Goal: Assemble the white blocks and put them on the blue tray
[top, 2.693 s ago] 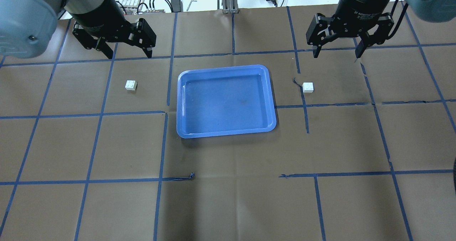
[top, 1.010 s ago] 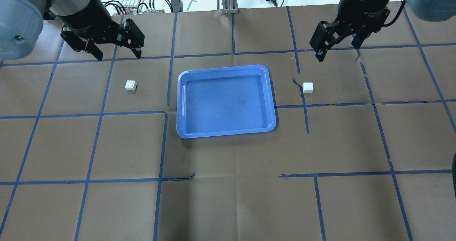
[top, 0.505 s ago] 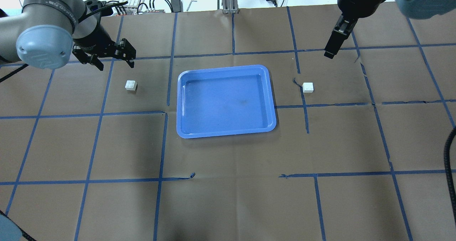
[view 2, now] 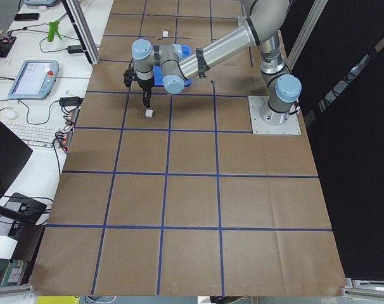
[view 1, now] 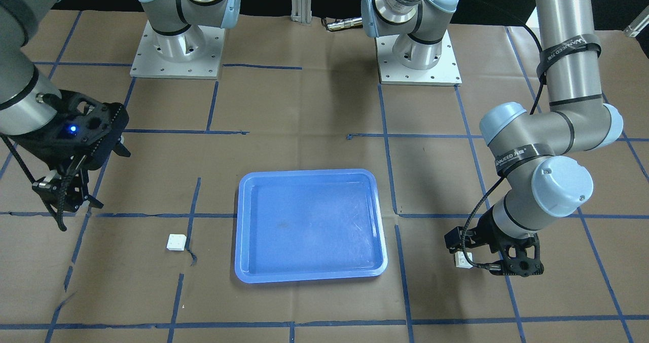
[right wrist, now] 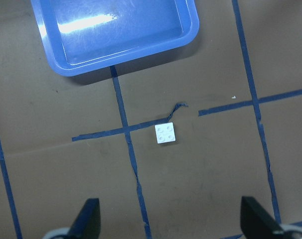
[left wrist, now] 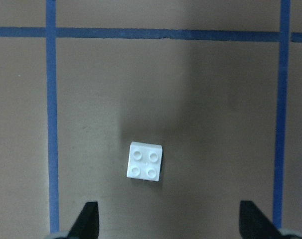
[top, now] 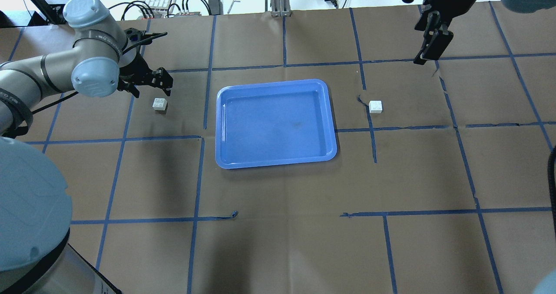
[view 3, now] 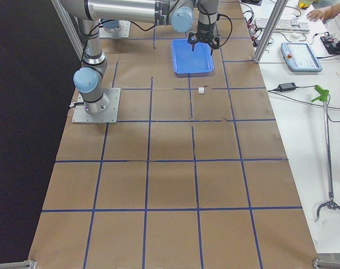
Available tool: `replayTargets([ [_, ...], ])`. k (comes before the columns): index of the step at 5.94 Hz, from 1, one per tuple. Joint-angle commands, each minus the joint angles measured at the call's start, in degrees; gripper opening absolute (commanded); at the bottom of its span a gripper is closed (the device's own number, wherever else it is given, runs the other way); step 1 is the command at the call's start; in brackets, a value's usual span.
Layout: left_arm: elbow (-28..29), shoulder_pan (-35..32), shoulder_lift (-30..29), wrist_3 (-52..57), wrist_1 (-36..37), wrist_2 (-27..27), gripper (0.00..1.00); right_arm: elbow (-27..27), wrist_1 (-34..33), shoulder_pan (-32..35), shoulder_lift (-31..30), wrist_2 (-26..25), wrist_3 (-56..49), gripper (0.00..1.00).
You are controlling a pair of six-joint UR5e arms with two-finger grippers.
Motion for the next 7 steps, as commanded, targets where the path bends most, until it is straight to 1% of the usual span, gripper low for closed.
replayTargets([
  [1, 0.1, 0.34, -4.39, 3.71, 3.83, -0.07, 0.99, 0.34, -0.2, -4.77, 5.12, 12.28, -12.18, 1.0],
  [2, 0.1, 0.34, -4.67, 4.16, 3.86, -0.25, 0.92, 0.34, -0.21, -6.35, 9.14, 17.74, -16.84, 1.0],
  [3, 0.02, 0.34, -4.41, 4.16, 3.68, -0.25, 0.58, 0.34, -0.29, -7.5, 13.27, 22.93, -22.2, 1.0],
  [4, 0.1, 0.34, -4.32, 4.6, 3.68, -0.08, 0.31, 0.43, -0.73, -8.21, 16.88, 24.72, -26.08, 1.0],
  [5, 0.02, 0.34, -3.89, 9.13, 3.77, 0.1, 0.29, 0.61, -2.39, -8.56, 19.96, 26.05, -30.21, 1.0],
  [6, 0.02, -0.01, -2.93, 17.27, 3.77, 0.1, 0.29, 1.48, -2.58, -8.57, 21.65, 26.06, -31.29, 1.0],
  [7, 0.54, -0.71, -1.79, 22.13, 3.34, 0.19, 0.29, 4.97, -5.89, -8.57, 21.93, 26.15, -31.3, 1.0],
])
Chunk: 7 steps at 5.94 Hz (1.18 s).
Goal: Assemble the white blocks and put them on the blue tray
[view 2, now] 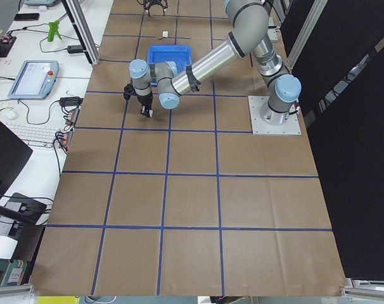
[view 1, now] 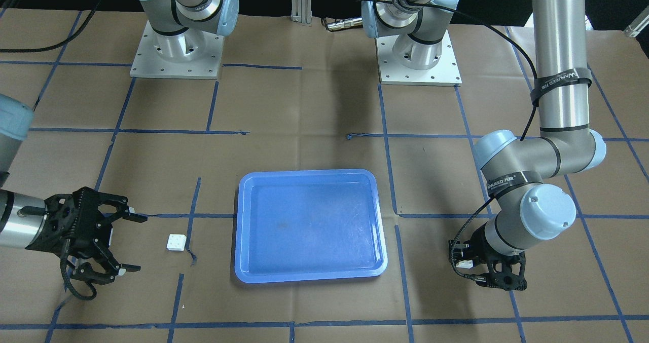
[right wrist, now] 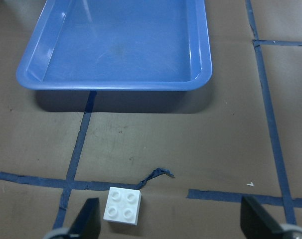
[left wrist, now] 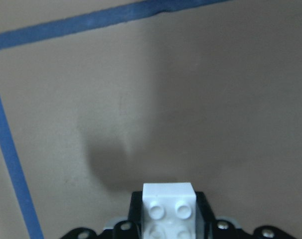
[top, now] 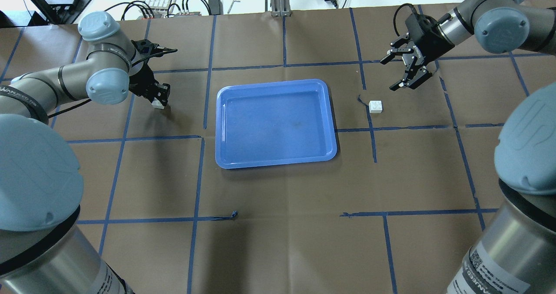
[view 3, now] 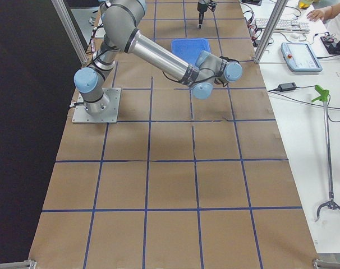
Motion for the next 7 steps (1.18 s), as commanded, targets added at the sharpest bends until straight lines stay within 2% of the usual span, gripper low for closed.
replayTargets([
  [1, 0.27, -3.44, 1.91, 9.73, -0.48, 0.08, 0.29, 6.69, -6.5, -0.48, 0.8, 0.3, -0.45, 1.0],
  [3, -0.25, -16.06, 4.81, 12.05, -1.01, 3.66, 0.29, 9.19, -7.42, -1.72, 0.79, 0.39, -0.45, 1.0],
  [4, -0.78, -20.73, 4.73, 13.79, -0.66, 3.07, 0.3, 10.15, -7.42, -1.63, 0.71, 0.39, -0.45, 1.0],
  [5, -0.78, -23.3, 3.86, 20.08, 0.12, 2.98, 0.3, 10.94, -7.42, -1.72, 0.71, 1.95, -0.45, 0.99],
  [6, -0.87, -25.42, 3.59, 25.45, 0.13, 2.63, 0.3, 11.21, -7.5, -1.72, 0.71, 2.75, -0.36, 0.96],
  [7, -1.13, -28.83, 3.5, 31.24, 0.04, 2.71, 0.3, 11.21, -7.59, -1.63, 0.71, 2.76, -0.36, 0.85],
])
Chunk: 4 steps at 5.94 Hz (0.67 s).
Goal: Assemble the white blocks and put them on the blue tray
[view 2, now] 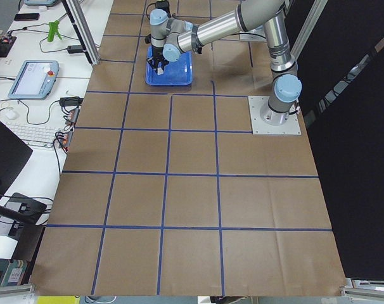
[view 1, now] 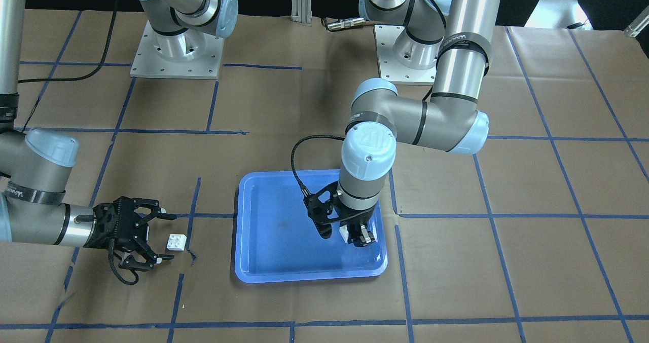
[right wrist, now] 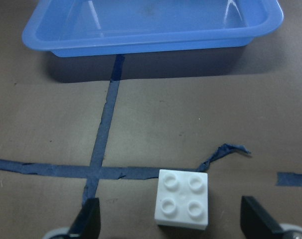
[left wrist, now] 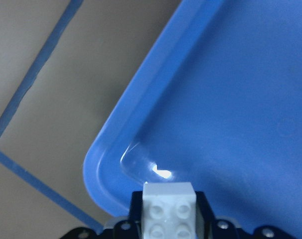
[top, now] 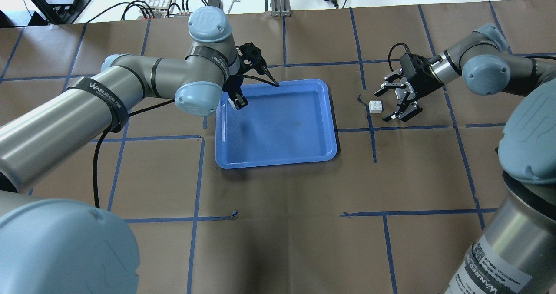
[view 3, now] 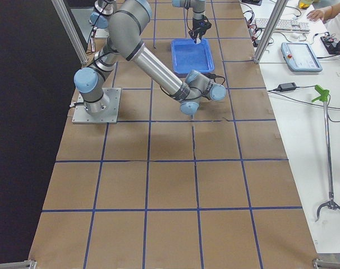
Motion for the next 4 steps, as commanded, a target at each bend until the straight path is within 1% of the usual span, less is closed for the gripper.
replayTargets([
  [1, -1.34, -4.12, -0.6, 7.17, 0.08, -0.29, 0.31, -0.13, -0.17, -0.02, -0.09, 0.28, 0.02, 0.68],
  [2, -2.74, -4.31, -1.04, 8.06, 0.95, -2.29, 0.31, -0.22, -0.61, -0.03, -0.09, 0.19, 0.02, 0.51],
  [3, -2.76, -4.31, -1.65, 8.33, 2.53, -2.84, 0.31, -0.22, -1.57, -0.03, -0.09, 0.19, 0.02, 0.36],
  [4, -2.84, -4.31, -2.01, 8.24, 5.16, -2.84, 0.35, -0.31, -2.01, -0.03, -0.09, 0.11, 0.02, 0.27],
])
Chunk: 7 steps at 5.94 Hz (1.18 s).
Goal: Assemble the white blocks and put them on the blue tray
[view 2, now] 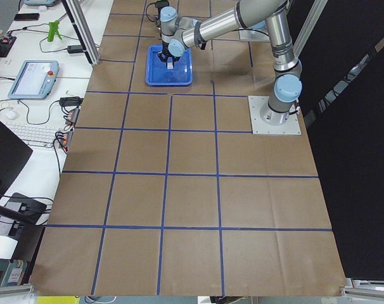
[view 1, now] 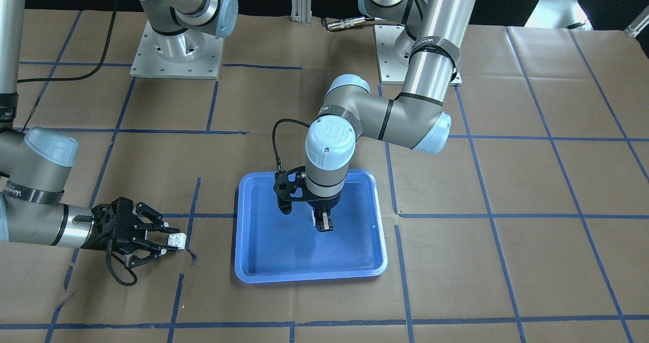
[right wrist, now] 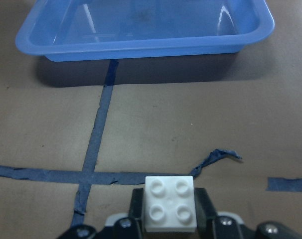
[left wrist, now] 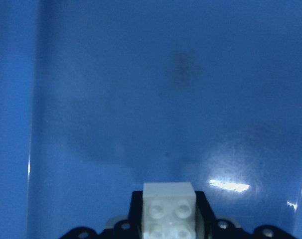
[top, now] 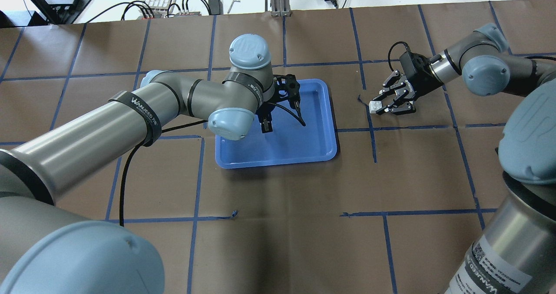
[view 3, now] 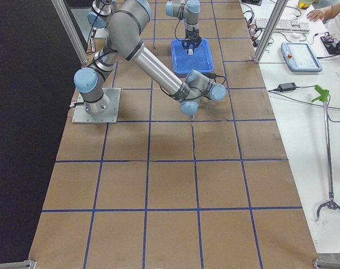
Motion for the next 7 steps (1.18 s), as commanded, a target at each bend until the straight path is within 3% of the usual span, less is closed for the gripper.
replayTargets([
  [1, -0.16, -0.22, -1.11, 0.02, 2.74, -0.25, 0.37, -0.07, -1.52, 0.0, 0.0, -0.07, 0.0, 0.22],
  [2, -0.16, -0.31, -1.55, 0.02, 2.75, -0.08, 0.47, -0.5, -1.96, 0.0, -0.44, 0.02, 0.61, 0.21],
  [3, -0.16, -0.31, -2.08, -0.15, 2.57, -0.07, 0.82, -1.46, -1.7, 0.0, -2.09, 0.02, 1.57, 0.21],
  [4, -0.08, -0.4, -1.91, -0.68, 1.87, 0.1, 1.0, -1.65, -1.27, 0.0, -4.29, 0.11, 3.23, 0.21],
  [5, 0.53, -0.4, 0.44, -0.68, 0.82, 0.45, 1.0, -1.3, -1.18, 0.0, -6.57, 2.37, 3.42, 0.21],
  [7, 4.21, -0.05, 7.63, -2.17, -13.25, 0.72, 1.0, -0.08, -0.82, 0.78, -8.61, 5.36, 3.34, 0.21],
])
